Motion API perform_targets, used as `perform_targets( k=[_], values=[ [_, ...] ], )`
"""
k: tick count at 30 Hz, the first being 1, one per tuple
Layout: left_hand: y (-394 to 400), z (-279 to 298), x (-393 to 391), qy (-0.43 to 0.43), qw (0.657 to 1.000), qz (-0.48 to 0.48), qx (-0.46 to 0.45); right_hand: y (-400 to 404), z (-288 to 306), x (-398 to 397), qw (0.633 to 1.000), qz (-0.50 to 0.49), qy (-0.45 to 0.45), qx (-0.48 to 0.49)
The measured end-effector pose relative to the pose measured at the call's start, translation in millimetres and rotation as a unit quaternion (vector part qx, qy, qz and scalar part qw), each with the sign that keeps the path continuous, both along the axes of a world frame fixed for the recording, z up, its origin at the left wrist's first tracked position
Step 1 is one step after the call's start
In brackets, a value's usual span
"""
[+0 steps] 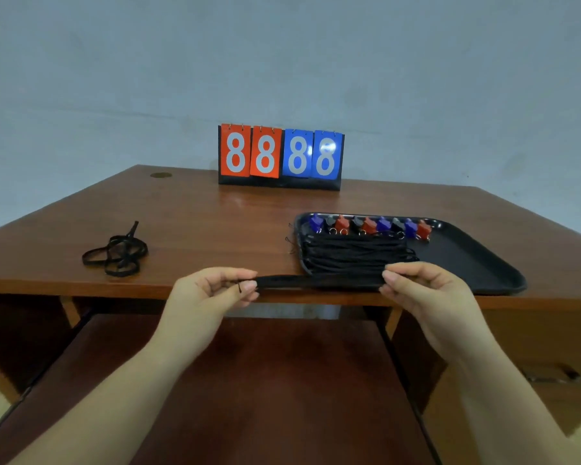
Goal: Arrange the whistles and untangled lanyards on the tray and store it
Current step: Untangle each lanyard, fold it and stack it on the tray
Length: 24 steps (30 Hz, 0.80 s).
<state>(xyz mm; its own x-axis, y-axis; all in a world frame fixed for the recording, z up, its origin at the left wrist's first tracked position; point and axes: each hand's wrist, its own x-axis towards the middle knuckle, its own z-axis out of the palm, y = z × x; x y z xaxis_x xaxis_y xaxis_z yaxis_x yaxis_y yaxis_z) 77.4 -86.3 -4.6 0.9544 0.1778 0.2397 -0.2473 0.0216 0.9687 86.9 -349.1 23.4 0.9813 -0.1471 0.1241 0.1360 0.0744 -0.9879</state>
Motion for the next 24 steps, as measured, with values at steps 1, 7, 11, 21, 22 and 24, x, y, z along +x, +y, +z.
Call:
perform_targets(
  k=[1, 7, 11, 21, 22, 24],
  values=[
    [-5.1, 6.5, 5.2, -0.004, 1.0, -0.007, 0.005, -5.6, 7.1, 3.7, 1.0, -0.005, 0.001, -0.011],
    [-36.8, 28.4, 44.0, 0.0, 0.996, -0.026, 0.088, -47.9, 32.8, 29.5, 0.989, -0.022, -0.008, -0.146],
    [-50.4, 27.6, 63.5, 0.014, 0.983, -0.023, 0.183, -68.8, 27.9, 49.4, 0.931, -0.031, 0.012, -0.364],
    [-69.3, 32.0, 74.3, 0.012, 0.898, 0.0, 0.441, -82.6, 20.0, 77.9, 0.841, 0.05, 0.068, -0.535],
    [-69.7, 32.9, 76.6, 0.016, 0.892, 0.0, 0.451, -82.6, 20.1, 79.5, 0.839, 0.056, 0.067, -0.537],
    [-71.8, 35.3, 82.2, 0.026, 0.882, 0.0, 0.471, -82.6, 21.2, 82.3, 0.838, 0.064, 0.068, -0.537]
  ],
)
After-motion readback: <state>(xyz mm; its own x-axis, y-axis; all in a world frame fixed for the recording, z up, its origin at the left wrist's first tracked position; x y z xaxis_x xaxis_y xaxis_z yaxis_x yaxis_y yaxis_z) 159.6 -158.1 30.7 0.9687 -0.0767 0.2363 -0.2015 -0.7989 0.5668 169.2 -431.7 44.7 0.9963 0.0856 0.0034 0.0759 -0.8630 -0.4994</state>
